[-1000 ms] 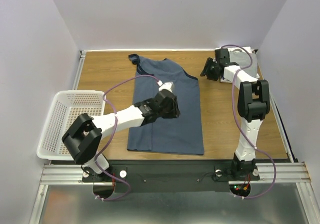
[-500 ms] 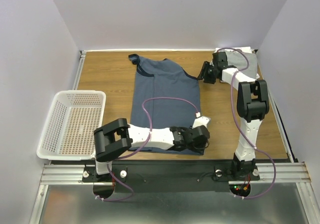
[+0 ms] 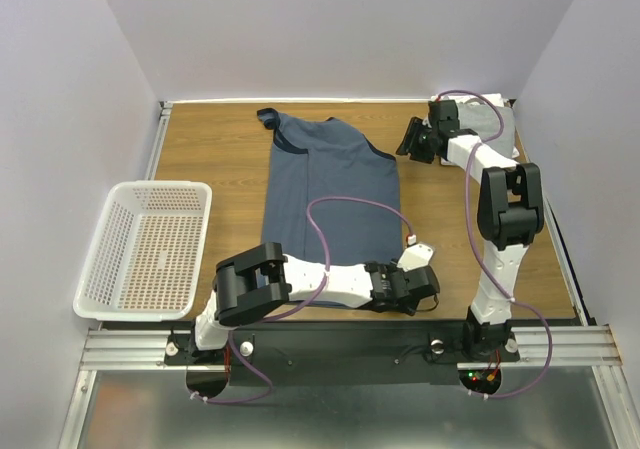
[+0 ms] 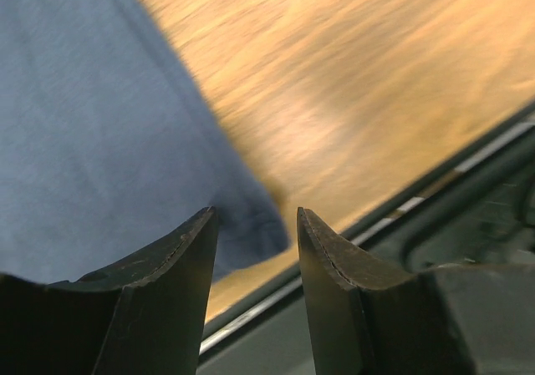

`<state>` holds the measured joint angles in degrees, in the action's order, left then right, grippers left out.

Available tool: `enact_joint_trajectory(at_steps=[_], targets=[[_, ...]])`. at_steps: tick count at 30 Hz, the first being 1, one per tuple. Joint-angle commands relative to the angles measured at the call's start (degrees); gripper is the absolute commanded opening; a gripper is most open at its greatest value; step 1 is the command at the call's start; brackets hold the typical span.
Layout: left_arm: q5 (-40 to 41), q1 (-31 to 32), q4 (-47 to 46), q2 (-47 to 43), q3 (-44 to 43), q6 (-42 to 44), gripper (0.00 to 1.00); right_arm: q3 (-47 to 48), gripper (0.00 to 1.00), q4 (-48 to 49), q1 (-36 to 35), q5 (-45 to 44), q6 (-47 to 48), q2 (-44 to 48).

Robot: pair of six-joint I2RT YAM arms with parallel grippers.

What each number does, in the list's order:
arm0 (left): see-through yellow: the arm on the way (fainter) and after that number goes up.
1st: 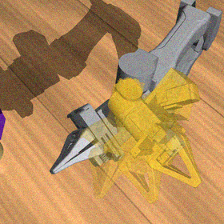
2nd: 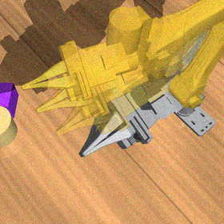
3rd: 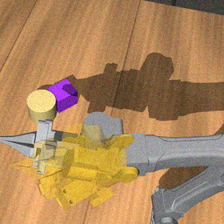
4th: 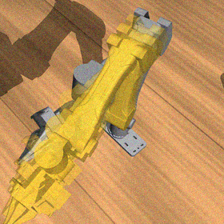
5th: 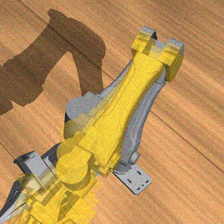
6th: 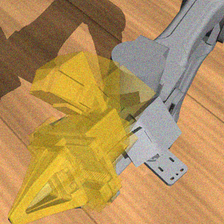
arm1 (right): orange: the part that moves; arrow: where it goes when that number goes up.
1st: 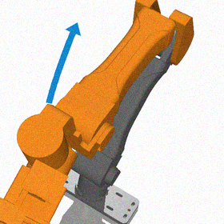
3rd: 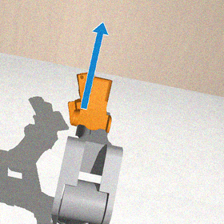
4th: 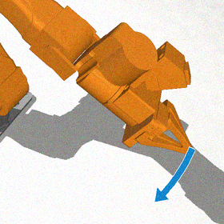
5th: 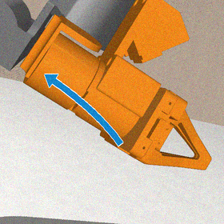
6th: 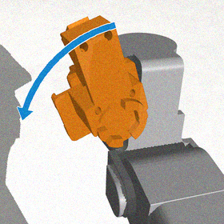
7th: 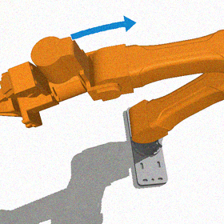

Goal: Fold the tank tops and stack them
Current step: Fold the tank top

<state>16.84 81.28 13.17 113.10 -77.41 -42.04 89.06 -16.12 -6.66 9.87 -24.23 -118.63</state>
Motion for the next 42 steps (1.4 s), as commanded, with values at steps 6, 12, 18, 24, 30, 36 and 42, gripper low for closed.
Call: enact_joint_trajectory(at_steps=[6, 12, 18, 24, 30, 36, 42], targets=[[2.2, 0.6, 1.9, 2.0, -3.6, 0.2, 0.50, -0.2, 0.54, 2.1, 0.2, -1.1, -0.3, 3.1], [3.4, 1.1, 1.9, 0.0, -3.0, 0.0, 0.37, 0.0, 0.54, 2.1, 0.3, -1.1, -0.4, 2.1], [2.8, 1.1, 1.9, -0.9, -1.0, -0.4, 0.06, -0.6, 0.54, 2.3, 0.2, -1.7, -0.3, 1.4], [3.7, 0.8, -0.2, -8.2, 4.0, -1.2, 0.00, -0.6, 0.57, 2.4, 0.2, -1.0, 0.1, 0.9], [-1.6, -2.1, -8.0, -17.5, 15.1, -3.5, 0.00, -0.5, 0.61, 3.9, 0.2, 1.9, 0.1, 0.2], [-4.9, -4.6, -12.6, -21.8, 21.1, -4.9, 0.00, -0.8, 0.61, 5.0, -0.3, 2.8, 0.2, -0.7], [-5.6, -5.0, -12.9, -23.3, 23.1, -6.4, 0.00, -2.3, 0.52, 5.5, -0.5, 1.8, -0.2, -1.7]])
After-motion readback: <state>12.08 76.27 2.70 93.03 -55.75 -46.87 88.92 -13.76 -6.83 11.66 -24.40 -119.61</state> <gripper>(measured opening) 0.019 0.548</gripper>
